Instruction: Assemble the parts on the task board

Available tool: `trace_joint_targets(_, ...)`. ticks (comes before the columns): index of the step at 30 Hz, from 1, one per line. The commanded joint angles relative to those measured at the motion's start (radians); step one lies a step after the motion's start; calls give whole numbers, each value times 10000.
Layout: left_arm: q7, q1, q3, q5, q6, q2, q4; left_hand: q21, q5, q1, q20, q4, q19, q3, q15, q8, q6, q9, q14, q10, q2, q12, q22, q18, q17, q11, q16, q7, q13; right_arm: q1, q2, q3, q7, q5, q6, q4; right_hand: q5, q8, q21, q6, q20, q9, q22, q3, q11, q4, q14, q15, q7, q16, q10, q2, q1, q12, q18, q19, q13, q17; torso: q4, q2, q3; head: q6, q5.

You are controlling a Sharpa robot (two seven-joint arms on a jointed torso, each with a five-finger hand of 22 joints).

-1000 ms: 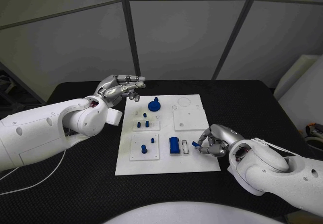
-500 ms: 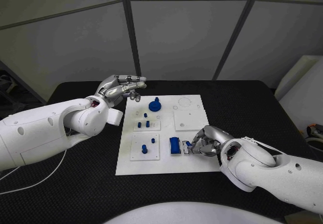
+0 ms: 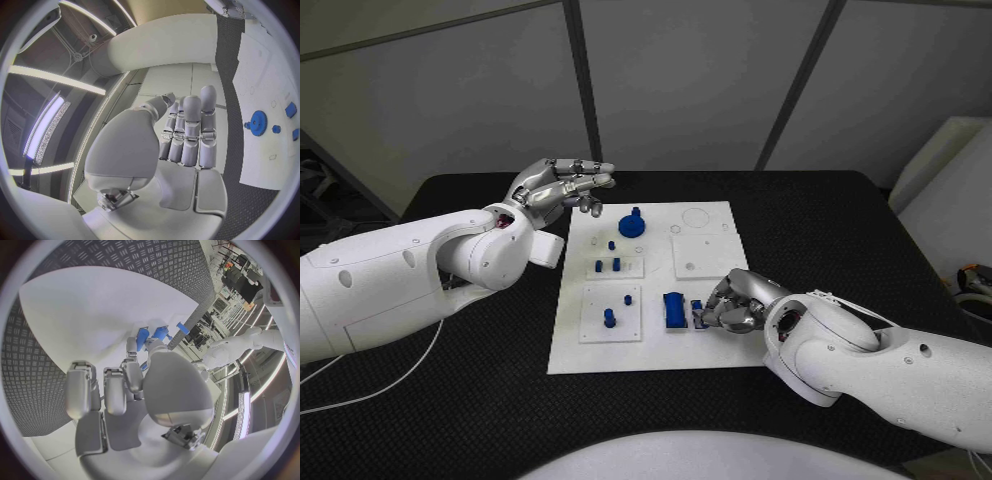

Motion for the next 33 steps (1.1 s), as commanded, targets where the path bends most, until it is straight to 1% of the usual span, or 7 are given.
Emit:
trace_joint_targets(1,49,15,7,6,118,7,19,-35,-41,-13,62,-24,-1,-27,-11,59,-78,-6,-72,-53,55,34,-16,-163,-11,-6,-16,12,-5,2,27,-7,3,64,146,3,26,-5,64,-12,-54,2,1510,-138,15,14,910,-68,13,39,74,-2,-237,50,-17,82,203,1833,4,-12,2,-3,12)
trace_joint_targets(7,45,15,7,6,120,5,18,-35,-43,-8,61,-34,5,-34,-12,67,-73,-4,-82,-65,49,42,-17,-162,-35,-5,-23,10,-7,2,41,-7,3,21,102,-3,-506,22,59,-19,-51,49,1511,-433,29,20,910,-57,22,37,93,86,-881,76,-16,79,241,1831,-5,-12,-4,11,10)
trace_joint_targets(11,39,15,7,6,112,3,14,-35,-43,-8,61,-34,5,-34,-12,67,-73,-4,-82,-65,49,42,-17,-162,-35,-5,-23,10,-7,2,39,-7,24,-48,43,0,-1533,52,45,-15,-41,91,1504,-772,37,11,907,-48,23,29,100,133,-1453,82,-13,70,261,1819,-2,-8,-3,31,12)
trace_joint_targets(17,38,15,7,6,106,-6,14,-35,-43,-8,61,-34,5,-34,-12,67,-73,-4,-82,-65,49,42,-17,-162,-35,-5,-23,10,-7,2,-23,-8,84,-108,-46,47,-1818,74,46,-26,-39,123,1508,-943,36,17,908,-50,20,28,103,156,-1624,92,-13,72,280,1820,2,-9,-3,32,12)
trace_joint_targets(25,42,15,7,6,101,-26,21,-35,-43,-8,61,-34,5,-34,-12,67,-73,-4,-82,-65,49,42,-17,-162,-35,-5,-23,10,-7,1,-266,-11,459,-122,171,185,-2868,131,13,-104,-45,217,1490,-1051,37,-275,907,-54,27,25,56,-108,-465,30,-5,47,269,1820,-5,-9,0,30,14)
trace_joint_targets(29,42,15,7,6,101,-32,21,-35,-43,-8,61,-34,5,-34,-12,67,-73,-4,-82,-65,49,42,-17,-162,-35,-5,-23,10,-7,-1,-378,-13,657,-123,288,241,-3929,171,2,-128,-45,269,1486,-1051,39,-558,910,-54,32,30,47,-112,295,20,-3,40,279,1834,-7,-6,3,27,12)
trace_joint_targets(33,38,15,7,6,103,-35,17,-35,-43,-8,61,-34,5,-34,-12,67,-73,-4,-82,-65,49,42,-17,-162,-35,-5,-23,10,-7,-3,-405,-15,744,-129,324,209,-4228,184,-5,-140,-39,287,1484,-1066,43,-641,910,-47,35,31,41,-90,520,8,-2,36,277,1838,-5,-4,8,29,15)
